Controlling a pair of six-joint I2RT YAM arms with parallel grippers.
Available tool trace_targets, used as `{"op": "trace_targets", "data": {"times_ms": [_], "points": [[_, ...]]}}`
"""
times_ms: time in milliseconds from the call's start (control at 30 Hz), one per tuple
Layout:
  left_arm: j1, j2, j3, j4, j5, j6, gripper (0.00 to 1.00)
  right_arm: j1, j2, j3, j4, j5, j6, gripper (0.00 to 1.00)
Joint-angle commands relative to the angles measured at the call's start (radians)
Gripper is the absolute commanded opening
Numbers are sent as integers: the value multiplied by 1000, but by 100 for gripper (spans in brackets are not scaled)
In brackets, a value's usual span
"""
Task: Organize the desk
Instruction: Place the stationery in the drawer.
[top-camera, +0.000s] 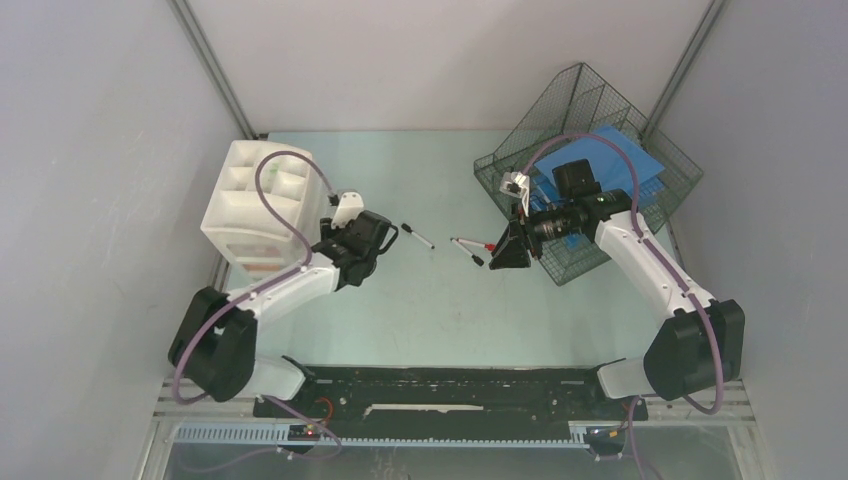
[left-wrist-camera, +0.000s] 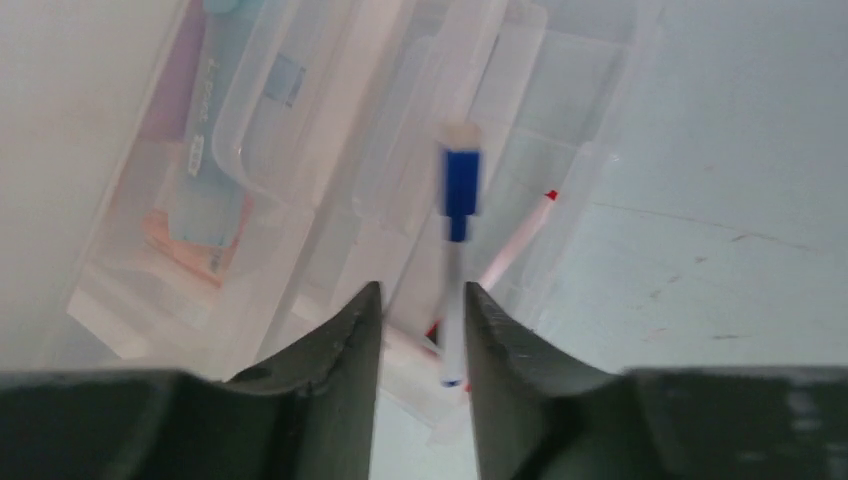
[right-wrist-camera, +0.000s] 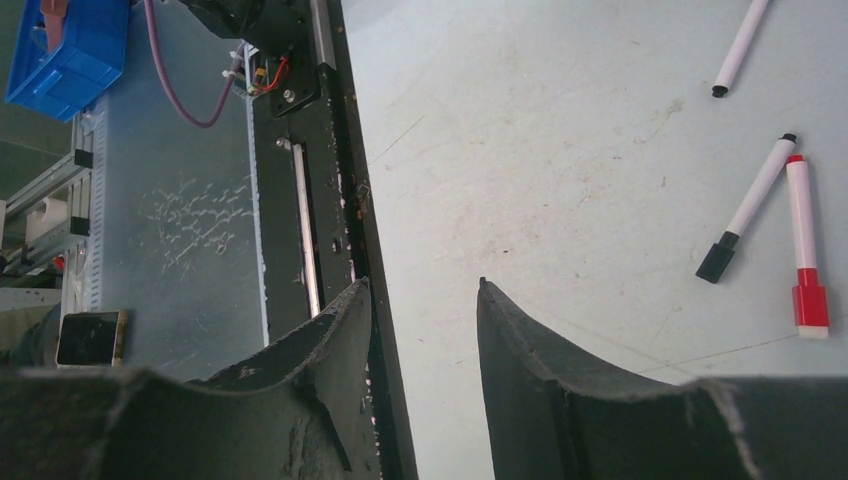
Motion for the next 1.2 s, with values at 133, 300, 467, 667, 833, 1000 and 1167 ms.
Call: {"op": "trace_targets", "data": {"times_ms": [133,300,467,667,833,1000,1167], "points": [[4,106,135,-100,-90,-7,57,0,-19,2,-11,15,-20,51],[4,32,123,-97,33,-14,64,0,-18,2,-14,43,-34,51],[4,-107,34,21,347,38,71,-1,-21,2,-17,81,-53,51],[4,-281,-108,160,644,54,77,0,-26,3,-23,119,-77,50],[5,-425,-219,258,792,29,79,1,-32,2,-22,161,-96,50],[4,-551,-331,366,894,-25,84,29,-37,2,7,257,-91,50],[4,-627,-403,427,920,-69,90,92,-24,2,65,385,-68,51]]}}
